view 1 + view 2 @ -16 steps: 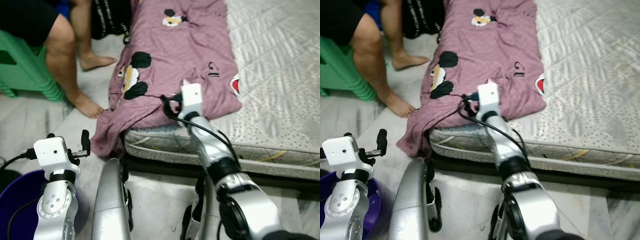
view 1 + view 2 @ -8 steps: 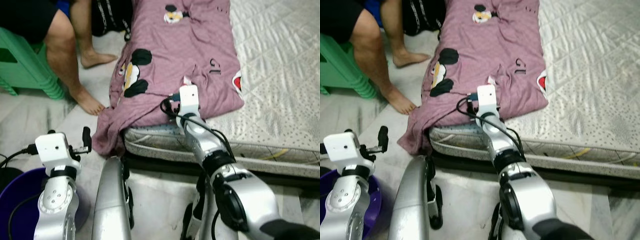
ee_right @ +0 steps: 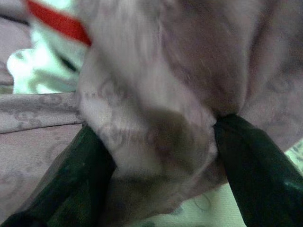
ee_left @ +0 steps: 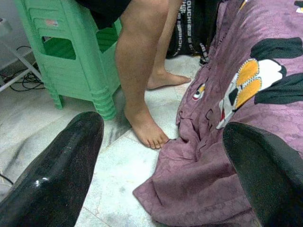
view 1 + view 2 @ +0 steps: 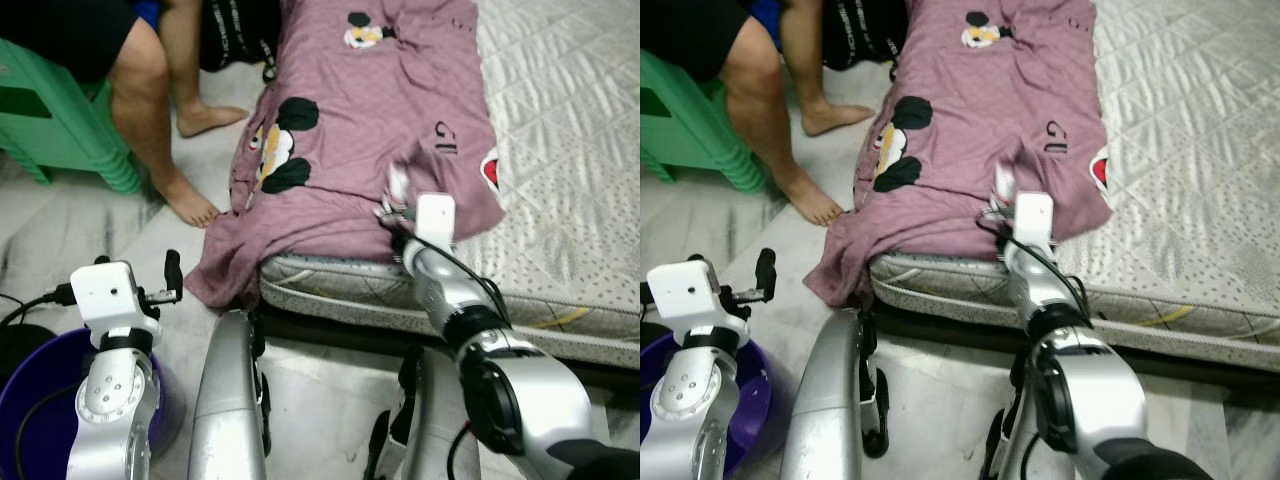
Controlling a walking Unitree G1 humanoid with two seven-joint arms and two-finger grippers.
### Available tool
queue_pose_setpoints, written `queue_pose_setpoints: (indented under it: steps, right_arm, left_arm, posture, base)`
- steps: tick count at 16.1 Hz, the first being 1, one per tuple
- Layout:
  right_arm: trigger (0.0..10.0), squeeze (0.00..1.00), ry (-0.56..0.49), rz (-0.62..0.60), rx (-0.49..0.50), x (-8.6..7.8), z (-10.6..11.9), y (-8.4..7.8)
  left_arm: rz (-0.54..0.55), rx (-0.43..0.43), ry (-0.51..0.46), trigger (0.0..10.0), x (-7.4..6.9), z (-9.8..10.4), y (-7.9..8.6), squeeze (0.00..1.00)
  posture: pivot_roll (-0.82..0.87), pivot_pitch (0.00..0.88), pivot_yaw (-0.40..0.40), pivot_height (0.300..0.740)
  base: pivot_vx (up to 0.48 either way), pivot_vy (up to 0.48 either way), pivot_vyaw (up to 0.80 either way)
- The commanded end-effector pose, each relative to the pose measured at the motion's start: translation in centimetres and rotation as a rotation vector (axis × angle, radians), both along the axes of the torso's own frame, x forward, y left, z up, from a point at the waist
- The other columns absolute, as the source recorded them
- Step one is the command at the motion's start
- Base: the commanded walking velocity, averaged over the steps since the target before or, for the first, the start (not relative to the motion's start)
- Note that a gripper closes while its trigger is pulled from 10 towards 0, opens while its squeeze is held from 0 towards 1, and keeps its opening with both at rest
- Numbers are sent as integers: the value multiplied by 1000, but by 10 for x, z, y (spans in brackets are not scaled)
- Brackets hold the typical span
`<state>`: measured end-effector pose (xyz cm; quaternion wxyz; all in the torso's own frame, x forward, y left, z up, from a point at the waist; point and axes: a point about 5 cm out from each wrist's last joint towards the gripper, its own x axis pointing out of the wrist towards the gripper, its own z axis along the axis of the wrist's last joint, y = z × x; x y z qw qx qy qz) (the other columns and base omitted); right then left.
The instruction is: Clean up the room
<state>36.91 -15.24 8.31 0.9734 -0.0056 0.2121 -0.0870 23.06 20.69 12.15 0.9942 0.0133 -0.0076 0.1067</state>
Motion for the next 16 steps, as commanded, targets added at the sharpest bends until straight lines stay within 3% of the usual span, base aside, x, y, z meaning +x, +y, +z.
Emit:
queue_pose_setpoints:
  steps: [1,2,3,5,8,10,12,16]
  right_arm:
    - [10000,0,93,-80,6,-14,-20,-23]
    - [3882,0,116,-107,15,-20,-27,-34]
    - [0,0,121,-119,25,-24,-31,-39]
    - [0,0,125,-128,58,-27,-34,-42]
    - [0,0,92,-101,126,-23,-30,-30]
    - [0,0,4,-64,158,-16,-18,-22]
    - [0,0,-59,-51,162,-16,-10,-23]
    - [0,0,-78,-32,146,-40,-11,-42]
  left_arm:
    - [5,4,17,10000,-1,-4,2,0]
    - [-2,-3,17,10000,3,-5,0,0]
    - [-8,-8,17,10000,5,-5,-2,0]
    - [-15,-18,17,10000,8,-7,-5,0]
    - [-9,-19,13,10000,8,-7,-3,0]
    - [7,-14,6,10000,6,-6,1,0]
    - [12,-18,4,10000,6,-6,1,0]
    - [3,-30,5,10000,8,-8,-2,0]
  posture:
    - [172,229,-5,553]
    - [155,226,-3,553]
    - [148,225,-2,553]
    - [142,219,-3,553]
    - [149,215,-8,553]
    - [153,212,-11,553]
    - [150,212,-13,553]
    - [126,217,-13,553]
  base:
    - [0,0,0]
    - [0,0,0]
    - [0,0,0]
    - [0,0,0]
    - [0,0,0]
    - [0,0,0]
    - [0,0,0]
    - [0,0,0]
